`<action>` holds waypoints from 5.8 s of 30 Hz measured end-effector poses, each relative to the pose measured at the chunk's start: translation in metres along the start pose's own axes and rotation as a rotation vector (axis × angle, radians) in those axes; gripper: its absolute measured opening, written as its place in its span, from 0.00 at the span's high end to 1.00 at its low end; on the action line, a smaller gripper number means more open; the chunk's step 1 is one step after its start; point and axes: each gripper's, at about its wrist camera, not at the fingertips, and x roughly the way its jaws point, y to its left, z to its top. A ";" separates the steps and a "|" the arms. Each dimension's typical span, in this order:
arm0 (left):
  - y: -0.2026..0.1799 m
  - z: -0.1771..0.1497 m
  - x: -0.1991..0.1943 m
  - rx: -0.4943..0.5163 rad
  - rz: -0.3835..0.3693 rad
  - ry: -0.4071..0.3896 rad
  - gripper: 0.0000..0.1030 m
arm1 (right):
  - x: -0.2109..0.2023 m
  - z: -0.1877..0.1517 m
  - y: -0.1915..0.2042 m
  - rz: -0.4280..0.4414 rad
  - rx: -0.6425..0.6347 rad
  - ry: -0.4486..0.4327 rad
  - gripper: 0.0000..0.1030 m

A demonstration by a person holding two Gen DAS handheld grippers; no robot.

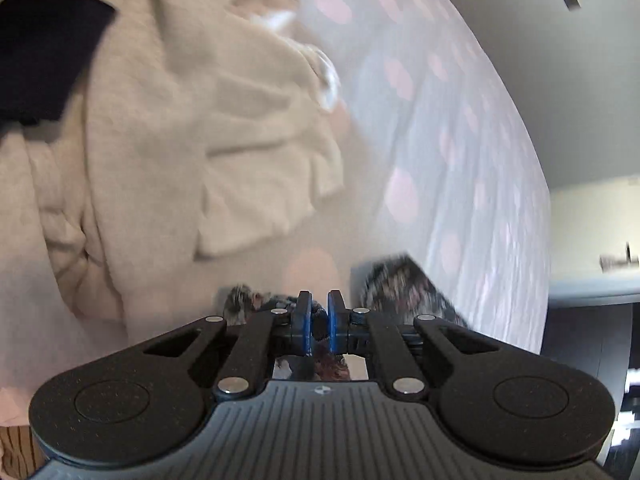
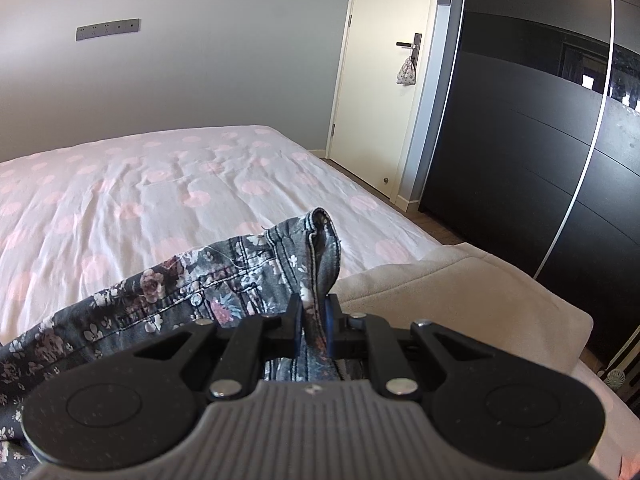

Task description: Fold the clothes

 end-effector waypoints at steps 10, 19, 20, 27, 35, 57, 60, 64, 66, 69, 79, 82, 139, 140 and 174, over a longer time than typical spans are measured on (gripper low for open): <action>-0.004 0.018 0.014 0.093 0.110 -0.109 0.94 | 0.009 -0.003 0.003 -0.019 -0.009 0.027 0.88; -0.041 -0.013 -0.009 0.512 0.249 -0.130 0.82 | 0.008 -0.004 0.002 -0.021 0.015 0.032 0.88; -0.044 -0.019 -0.008 0.556 0.263 -0.122 0.82 | 0.008 -0.005 0.002 -0.021 0.018 0.032 0.88; -0.055 -0.065 0.007 0.851 0.342 -0.056 0.79 | 0.005 -0.007 0.000 -0.019 0.036 0.032 0.88; -0.056 -0.123 0.044 1.204 0.452 0.059 0.56 | 0.001 -0.008 -0.002 -0.018 0.040 0.036 0.88; -0.076 -0.138 0.016 1.206 0.447 -0.097 0.92 | -0.038 0.002 0.001 -0.021 -0.035 -0.120 0.89; -0.091 -0.128 -0.028 1.114 0.404 -0.189 0.92 | -0.061 0.012 -0.006 -0.006 0.006 -0.179 0.90; -0.109 -0.117 -0.087 1.004 0.347 -0.306 0.93 | -0.099 0.021 -0.020 0.004 0.046 -0.282 0.92; -0.116 -0.119 -0.118 0.980 0.321 -0.354 0.93 | -0.120 0.025 -0.028 0.005 0.075 -0.341 0.94; -0.127 -0.124 -0.160 0.956 0.293 -0.413 0.93 | -0.151 0.029 -0.037 0.011 0.089 -0.418 0.94; -0.138 -0.106 -0.198 0.864 0.338 -0.474 0.93 | -0.184 0.061 -0.028 0.059 0.071 -0.570 0.94; -0.131 -0.084 -0.158 0.838 0.412 -0.399 0.93 | -0.143 0.064 -0.005 0.090 0.052 -0.494 0.94; -0.089 -0.078 0.047 0.703 0.258 -0.117 0.51 | 0.010 -0.001 0.143 0.344 -0.132 0.089 0.63; -0.088 -0.089 0.051 0.724 0.252 -0.120 0.51 | -0.001 -0.011 0.143 0.361 -0.118 0.095 0.62; -0.176 -0.146 0.016 1.004 0.207 -0.242 0.92 | -0.020 -0.091 0.139 0.462 0.113 0.224 0.50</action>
